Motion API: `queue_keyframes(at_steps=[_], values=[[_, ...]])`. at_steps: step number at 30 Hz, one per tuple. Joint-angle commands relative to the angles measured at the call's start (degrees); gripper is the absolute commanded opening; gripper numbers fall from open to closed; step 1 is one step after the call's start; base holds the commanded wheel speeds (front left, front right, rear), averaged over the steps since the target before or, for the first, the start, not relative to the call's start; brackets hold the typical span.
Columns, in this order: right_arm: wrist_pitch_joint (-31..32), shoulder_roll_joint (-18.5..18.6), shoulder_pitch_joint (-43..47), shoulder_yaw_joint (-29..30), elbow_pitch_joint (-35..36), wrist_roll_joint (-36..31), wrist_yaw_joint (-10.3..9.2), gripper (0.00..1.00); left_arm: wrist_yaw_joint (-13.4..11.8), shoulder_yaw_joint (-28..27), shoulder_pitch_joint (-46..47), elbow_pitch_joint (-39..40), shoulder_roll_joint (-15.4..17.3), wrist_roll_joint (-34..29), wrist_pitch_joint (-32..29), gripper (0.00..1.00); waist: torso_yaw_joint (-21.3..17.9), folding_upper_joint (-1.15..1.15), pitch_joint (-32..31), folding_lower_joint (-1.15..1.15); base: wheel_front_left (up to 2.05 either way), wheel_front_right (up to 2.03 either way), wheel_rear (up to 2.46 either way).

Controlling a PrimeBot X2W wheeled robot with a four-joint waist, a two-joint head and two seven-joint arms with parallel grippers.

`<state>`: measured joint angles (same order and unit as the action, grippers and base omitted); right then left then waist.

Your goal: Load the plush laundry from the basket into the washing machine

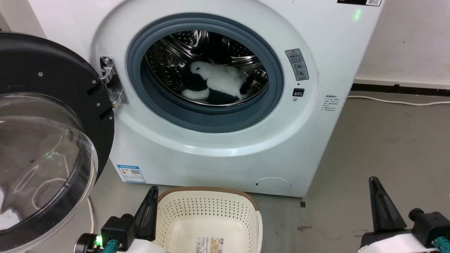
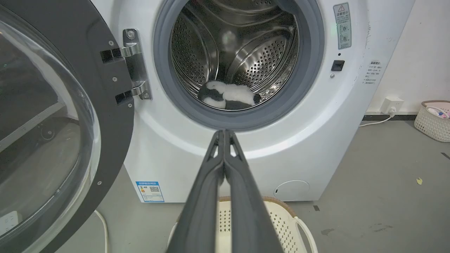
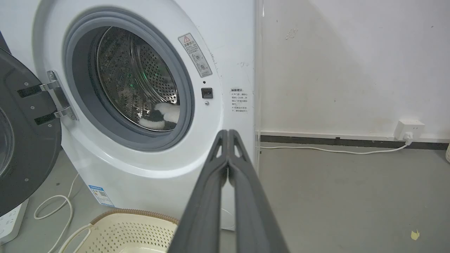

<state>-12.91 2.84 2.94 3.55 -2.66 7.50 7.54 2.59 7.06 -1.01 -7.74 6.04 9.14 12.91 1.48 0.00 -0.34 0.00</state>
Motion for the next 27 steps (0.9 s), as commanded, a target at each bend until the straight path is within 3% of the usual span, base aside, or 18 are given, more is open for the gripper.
queue_keyframes(at_steps=[1, 27], values=[[0.26, 0.01, -0.38, -0.09, 0.33, -0.57, -0.01, 0.00, -0.34, -0.21, 0.14, 0.41, -0.34, -0.70, -0.32, 0.00, -0.02, 0.00, 0.00, 0.00, 0.00, 0.00, 0.00], [3.55, 0.01, -1.05, -0.99, 0.94, -2.37, -0.02, 0.00, -0.92, -1.99, 0.37, 2.32, -1.07, -2.89, -3.60, 0.00, -0.40, 0.00, 0.09, 0.00, 0.00, 0.00, 0.00]])
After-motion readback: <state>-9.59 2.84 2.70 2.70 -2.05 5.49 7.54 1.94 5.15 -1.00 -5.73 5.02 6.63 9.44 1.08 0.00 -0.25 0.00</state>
